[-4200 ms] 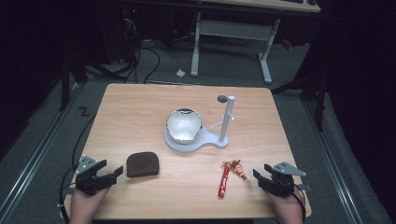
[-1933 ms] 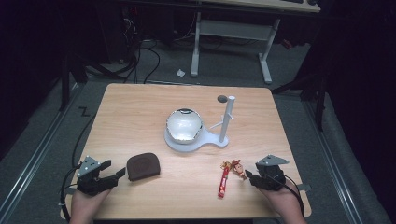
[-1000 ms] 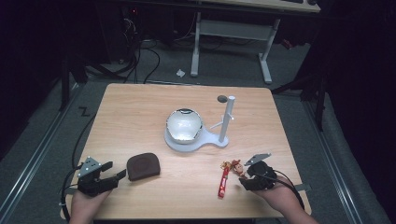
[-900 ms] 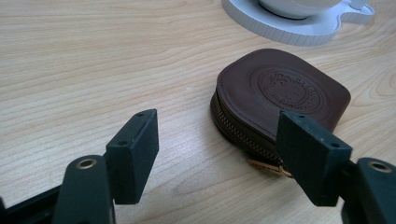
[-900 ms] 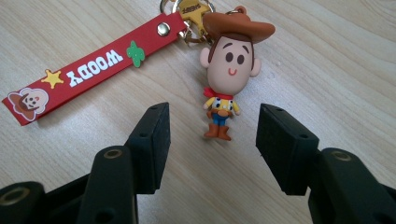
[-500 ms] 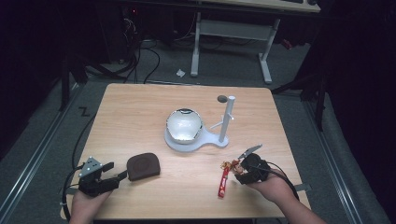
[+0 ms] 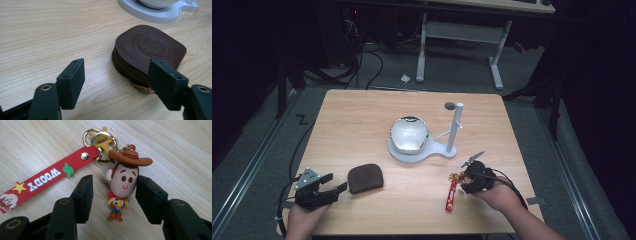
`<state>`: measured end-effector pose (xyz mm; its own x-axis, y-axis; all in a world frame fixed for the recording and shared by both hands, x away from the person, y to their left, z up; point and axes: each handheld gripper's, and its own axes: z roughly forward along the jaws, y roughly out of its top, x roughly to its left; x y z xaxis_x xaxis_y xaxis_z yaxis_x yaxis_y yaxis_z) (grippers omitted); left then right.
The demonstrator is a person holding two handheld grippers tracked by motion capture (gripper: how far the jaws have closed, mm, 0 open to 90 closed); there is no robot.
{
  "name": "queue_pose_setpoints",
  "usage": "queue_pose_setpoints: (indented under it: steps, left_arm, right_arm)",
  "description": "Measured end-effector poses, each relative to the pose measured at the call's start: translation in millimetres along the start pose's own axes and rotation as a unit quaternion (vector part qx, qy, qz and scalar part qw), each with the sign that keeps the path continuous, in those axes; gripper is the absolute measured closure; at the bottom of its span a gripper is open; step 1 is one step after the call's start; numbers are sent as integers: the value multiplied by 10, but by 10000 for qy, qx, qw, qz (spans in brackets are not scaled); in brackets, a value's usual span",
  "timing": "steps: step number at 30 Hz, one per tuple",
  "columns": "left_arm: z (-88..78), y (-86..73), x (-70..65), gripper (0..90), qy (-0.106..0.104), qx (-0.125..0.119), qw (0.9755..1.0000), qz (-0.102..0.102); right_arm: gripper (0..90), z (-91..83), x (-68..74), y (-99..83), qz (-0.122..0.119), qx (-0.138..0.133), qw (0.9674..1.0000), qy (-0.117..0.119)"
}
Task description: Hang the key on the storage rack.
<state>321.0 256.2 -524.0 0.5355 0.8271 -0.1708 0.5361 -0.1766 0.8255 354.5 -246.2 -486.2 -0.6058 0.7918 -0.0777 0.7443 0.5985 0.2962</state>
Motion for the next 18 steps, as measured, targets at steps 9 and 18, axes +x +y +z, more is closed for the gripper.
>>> queue_pose_setpoints:
  steps: [9, 18]
  left_arm:
    - [5, -5, 10, 304, -22, 13, 10000, -14]
    - [1, -16, 44, 304, -64, -23, 9999, -132]
  right_arm:
    - [542, 61, -99, 4, 149, 5, 9999, 36]
    - [614, 98, -131, 17, 192, 3, 9998, 83]
